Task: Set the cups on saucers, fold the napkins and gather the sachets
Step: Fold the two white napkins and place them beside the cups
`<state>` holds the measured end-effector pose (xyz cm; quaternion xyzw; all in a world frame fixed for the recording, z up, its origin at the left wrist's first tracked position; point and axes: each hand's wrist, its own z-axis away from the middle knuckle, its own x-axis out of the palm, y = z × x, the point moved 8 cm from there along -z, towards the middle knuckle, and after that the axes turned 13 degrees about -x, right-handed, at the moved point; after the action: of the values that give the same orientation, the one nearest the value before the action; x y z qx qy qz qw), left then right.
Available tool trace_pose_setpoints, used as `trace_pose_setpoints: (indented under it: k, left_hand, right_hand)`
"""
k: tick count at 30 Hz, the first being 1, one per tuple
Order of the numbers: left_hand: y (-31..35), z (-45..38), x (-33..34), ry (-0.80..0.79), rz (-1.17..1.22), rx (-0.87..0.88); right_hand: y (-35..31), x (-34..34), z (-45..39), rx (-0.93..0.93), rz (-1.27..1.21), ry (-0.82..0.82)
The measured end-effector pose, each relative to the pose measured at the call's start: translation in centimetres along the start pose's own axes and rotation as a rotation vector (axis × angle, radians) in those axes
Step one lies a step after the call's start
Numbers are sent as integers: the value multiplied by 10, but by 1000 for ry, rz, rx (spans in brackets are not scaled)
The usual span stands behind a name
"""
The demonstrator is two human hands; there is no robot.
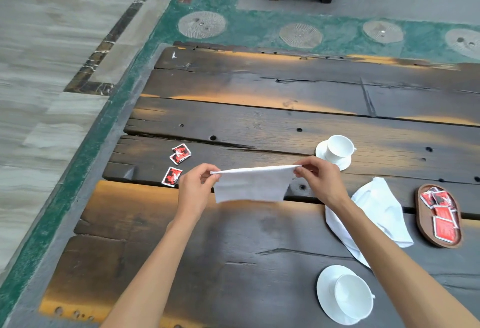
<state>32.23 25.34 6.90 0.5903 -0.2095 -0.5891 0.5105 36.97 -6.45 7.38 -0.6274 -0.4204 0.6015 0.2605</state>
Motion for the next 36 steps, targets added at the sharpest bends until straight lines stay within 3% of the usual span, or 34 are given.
trace_pose_setpoints:
  k: [6,14,20,26,32,34,36]
  left_hand:
    - [-38,12,13,-21,-66,-21]
    - [-148,56,60,-275,-505,-105]
    - [-195,82,69,-456,-622,-222]
    - [-200,53,65,-522,-646,-352]
    - [-186,-11,67,-283,-412,-483]
    - [-176,-27,77,-249,-374,-428]
    - [-168,-37,87,-254,-358,-381]
  right_hand:
    - [14,19,29,-79,173,-119]
    - [82,99,114,76,393,-711]
    - [101,130,154,174,403,-948]
    - [114,124,139,343,288,-971]
    - [129,89,70,470,210,-419]
    - [138,88,57,530,158,-349]
    - [144,95,49,561,161,-385]
